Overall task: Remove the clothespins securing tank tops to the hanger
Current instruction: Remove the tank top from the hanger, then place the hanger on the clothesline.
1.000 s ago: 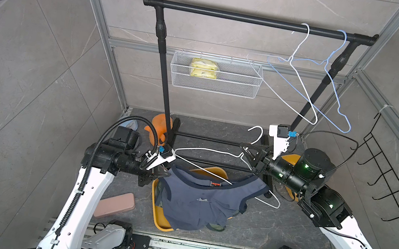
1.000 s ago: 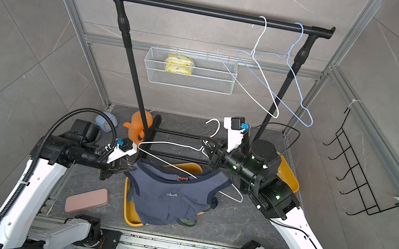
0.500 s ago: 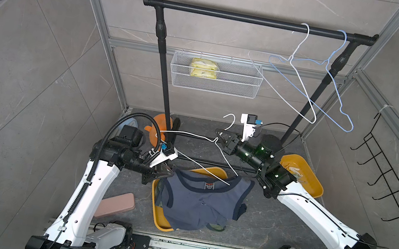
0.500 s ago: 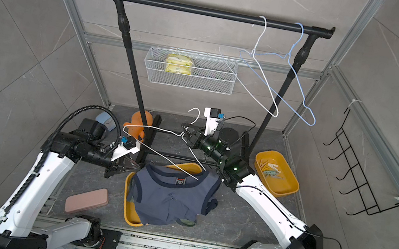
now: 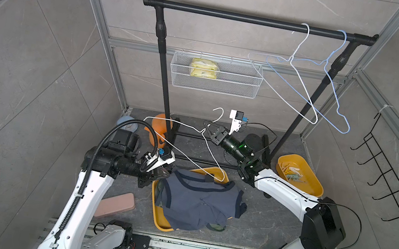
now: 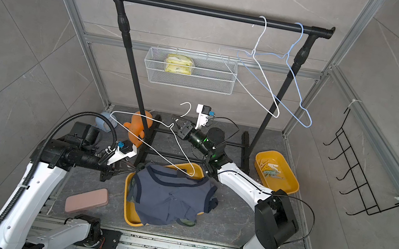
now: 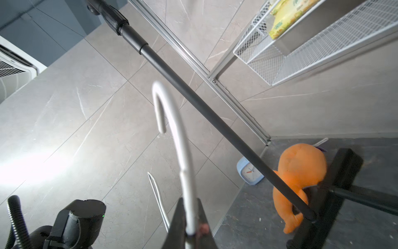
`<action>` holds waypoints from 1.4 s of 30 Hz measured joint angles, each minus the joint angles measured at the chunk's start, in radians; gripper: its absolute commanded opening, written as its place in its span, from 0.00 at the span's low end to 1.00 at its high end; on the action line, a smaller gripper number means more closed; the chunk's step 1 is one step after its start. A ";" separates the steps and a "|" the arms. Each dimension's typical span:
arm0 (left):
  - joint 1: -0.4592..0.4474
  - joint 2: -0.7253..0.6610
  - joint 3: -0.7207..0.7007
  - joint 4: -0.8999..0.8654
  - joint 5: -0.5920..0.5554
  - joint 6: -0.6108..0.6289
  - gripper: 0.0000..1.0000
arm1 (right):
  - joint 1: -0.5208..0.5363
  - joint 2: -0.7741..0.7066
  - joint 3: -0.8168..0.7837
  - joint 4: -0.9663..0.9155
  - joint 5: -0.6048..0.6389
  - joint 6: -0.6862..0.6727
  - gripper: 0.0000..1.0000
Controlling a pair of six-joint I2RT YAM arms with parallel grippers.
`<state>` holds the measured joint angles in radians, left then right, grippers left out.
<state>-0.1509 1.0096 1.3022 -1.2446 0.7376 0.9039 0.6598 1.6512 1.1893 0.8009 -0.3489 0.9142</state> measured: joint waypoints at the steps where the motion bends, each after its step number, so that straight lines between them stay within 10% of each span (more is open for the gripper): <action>1: 0.000 -0.003 0.028 -0.008 0.005 -0.002 0.22 | 0.000 0.006 0.000 0.015 -0.005 0.008 0.00; 8: 0.000 0.005 0.208 -0.052 0.052 -0.032 0.47 | 0.000 -0.038 0.000 -0.054 -0.034 -0.034 0.00; 19: 0.000 0.064 0.511 -0.053 0.123 -0.136 0.74 | 0.026 -0.375 0.150 -0.676 -0.059 -0.394 0.00; 30: -0.002 0.150 0.574 -0.001 0.225 -0.214 0.82 | 0.162 -0.457 0.308 -1.156 -0.032 -0.686 0.00; 42: -0.040 0.181 0.469 -0.050 0.321 -0.163 0.83 | 0.249 -0.420 0.401 -1.285 0.018 -0.799 0.00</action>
<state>-0.1913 1.1904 1.7710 -1.2945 1.0584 0.7410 0.9092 1.2316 1.5898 -0.4843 -0.3309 0.1150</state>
